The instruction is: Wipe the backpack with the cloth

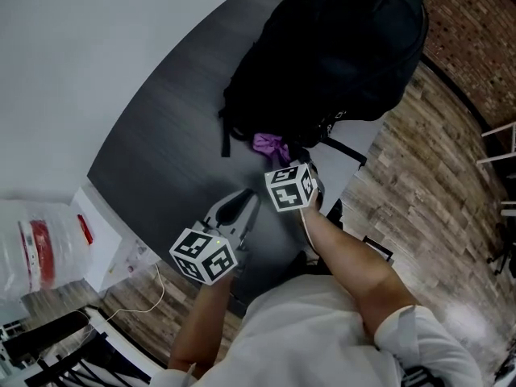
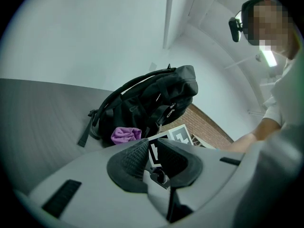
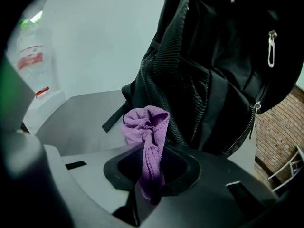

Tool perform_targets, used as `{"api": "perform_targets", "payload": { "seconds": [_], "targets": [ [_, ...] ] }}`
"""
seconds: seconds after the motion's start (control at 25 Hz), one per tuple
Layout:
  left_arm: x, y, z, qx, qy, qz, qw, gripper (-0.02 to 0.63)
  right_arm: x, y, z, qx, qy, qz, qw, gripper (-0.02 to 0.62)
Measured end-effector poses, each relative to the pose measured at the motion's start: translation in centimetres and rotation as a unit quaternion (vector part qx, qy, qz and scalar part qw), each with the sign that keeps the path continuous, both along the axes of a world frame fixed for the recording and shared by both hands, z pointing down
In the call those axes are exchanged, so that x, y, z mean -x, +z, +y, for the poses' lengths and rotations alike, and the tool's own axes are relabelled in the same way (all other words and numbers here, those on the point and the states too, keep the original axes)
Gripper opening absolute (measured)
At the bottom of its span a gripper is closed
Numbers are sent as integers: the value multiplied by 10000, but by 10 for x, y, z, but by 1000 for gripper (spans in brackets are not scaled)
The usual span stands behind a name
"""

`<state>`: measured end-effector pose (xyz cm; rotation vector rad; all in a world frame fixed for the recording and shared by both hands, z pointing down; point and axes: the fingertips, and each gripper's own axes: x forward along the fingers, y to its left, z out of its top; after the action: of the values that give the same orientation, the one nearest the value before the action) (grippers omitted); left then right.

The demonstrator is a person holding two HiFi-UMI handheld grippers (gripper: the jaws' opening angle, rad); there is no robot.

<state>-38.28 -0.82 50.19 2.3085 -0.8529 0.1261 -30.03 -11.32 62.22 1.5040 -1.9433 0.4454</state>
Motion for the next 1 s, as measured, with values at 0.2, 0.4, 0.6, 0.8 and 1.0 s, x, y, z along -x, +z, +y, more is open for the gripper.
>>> {"api": "perform_targets", "payload": {
  "seconds": [0.2, 0.4, 0.6, 0.8, 1.0],
  "targets": [
    [-10, -1, 8, -8, 112, -82, 9999, 57, -12, 2, 7, -19, -12, 30, 10000, 78],
    [-21, -4, 13, -26, 192, -207, 9996, 57, -27, 4, 13, -31, 16, 11, 10000, 78],
    [-37, -5, 16, -25, 219, -356, 9991, 57, -41, 10, 16, -22, -65, 23, 10000, 78],
    [-62, -4, 19, 39, 352, -484, 9982, 57, -49, 11, 17, -96, -444, 153, 9988, 78],
    [-80, -2, 18, 85, 443, -609, 9971, 57, -60, 14, 20, -143, -650, 222, 9975, 78]
  ]
}}
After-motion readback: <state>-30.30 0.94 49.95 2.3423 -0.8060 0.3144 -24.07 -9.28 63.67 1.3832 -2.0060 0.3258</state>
